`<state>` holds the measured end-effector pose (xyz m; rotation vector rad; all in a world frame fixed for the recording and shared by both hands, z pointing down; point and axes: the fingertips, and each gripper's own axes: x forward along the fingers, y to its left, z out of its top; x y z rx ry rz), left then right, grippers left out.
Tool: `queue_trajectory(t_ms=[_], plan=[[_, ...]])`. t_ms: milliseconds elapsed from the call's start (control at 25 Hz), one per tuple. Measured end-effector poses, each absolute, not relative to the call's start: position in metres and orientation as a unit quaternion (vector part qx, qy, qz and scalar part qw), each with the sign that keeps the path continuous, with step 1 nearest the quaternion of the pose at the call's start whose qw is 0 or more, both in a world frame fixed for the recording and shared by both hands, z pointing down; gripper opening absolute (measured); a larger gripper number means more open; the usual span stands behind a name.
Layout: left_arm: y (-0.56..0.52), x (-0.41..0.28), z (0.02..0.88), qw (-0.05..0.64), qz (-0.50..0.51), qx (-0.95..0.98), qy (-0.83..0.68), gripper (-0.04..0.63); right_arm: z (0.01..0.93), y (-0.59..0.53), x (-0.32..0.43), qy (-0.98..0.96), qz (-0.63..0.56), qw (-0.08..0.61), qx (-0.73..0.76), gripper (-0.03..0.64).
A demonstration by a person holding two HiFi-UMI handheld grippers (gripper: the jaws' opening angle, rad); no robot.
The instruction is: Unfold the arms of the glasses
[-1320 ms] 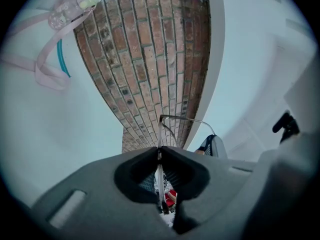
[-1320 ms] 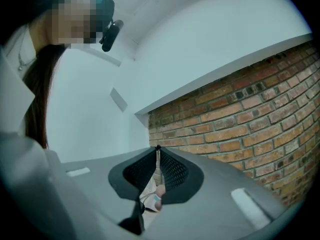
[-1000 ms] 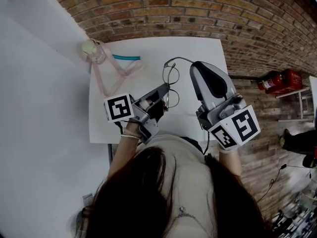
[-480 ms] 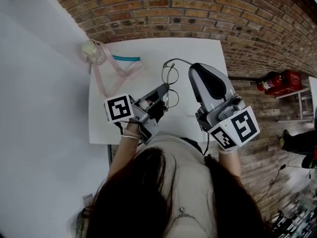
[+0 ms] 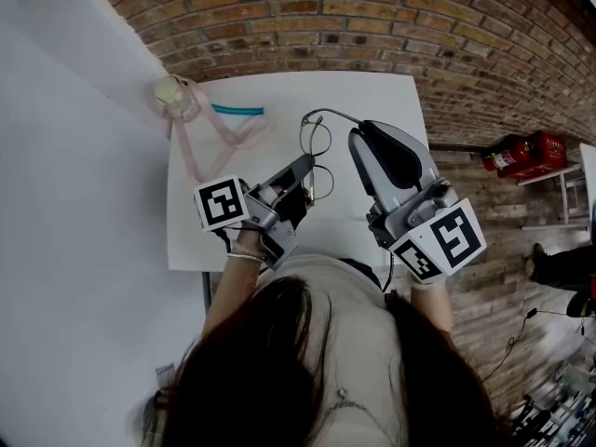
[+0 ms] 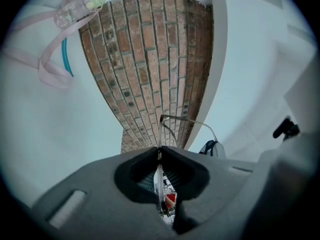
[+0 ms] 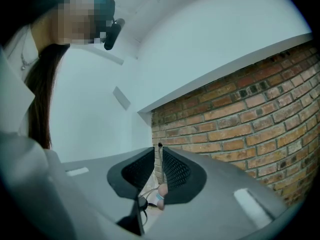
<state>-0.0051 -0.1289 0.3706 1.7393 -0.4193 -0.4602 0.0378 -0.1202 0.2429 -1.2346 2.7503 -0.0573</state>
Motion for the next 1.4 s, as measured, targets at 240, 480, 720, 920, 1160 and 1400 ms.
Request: queue_trajectory(t_ms=[240,480,720,920,1160,1400], plan=[[-0.130,-0.007,0.368,0.602,-0.203,0.751,-0.179,0.025,0.245,-0.121,0.039,0.910,-0.024,0.064,-0.409,0.054],[-0.127,-0.006,0.365,0.600,-0.203,0.755,-0.171,0.025,0.254,-0.124,0.041,0.910,-0.044,0.064,-0.407,0.054],[-0.123,-0.004,0.361,0.597,-0.196,0.761,-0.159,0.025,0.262,-0.128,0.040,0.912,-0.059,0.060,-0.403,0.054],[-0.119,-0.002,0.356,0.595,-0.191,0.767,-0.146,0.025,0.268,-0.130,0.038,0.915,-0.072,0.057,-0.394,0.054],[-0.113,0.000,0.354,0.592,-0.185,0.774,-0.128,0.025,0.277,-0.131,0.034,0.917,-0.086,0.053,-0.386,0.054],[-0.109,0.004,0.352,0.587,-0.177,0.782,-0.113,0.025,0.284,-0.134,0.036,0.916,-0.095,0.050,-0.386,0.054]])
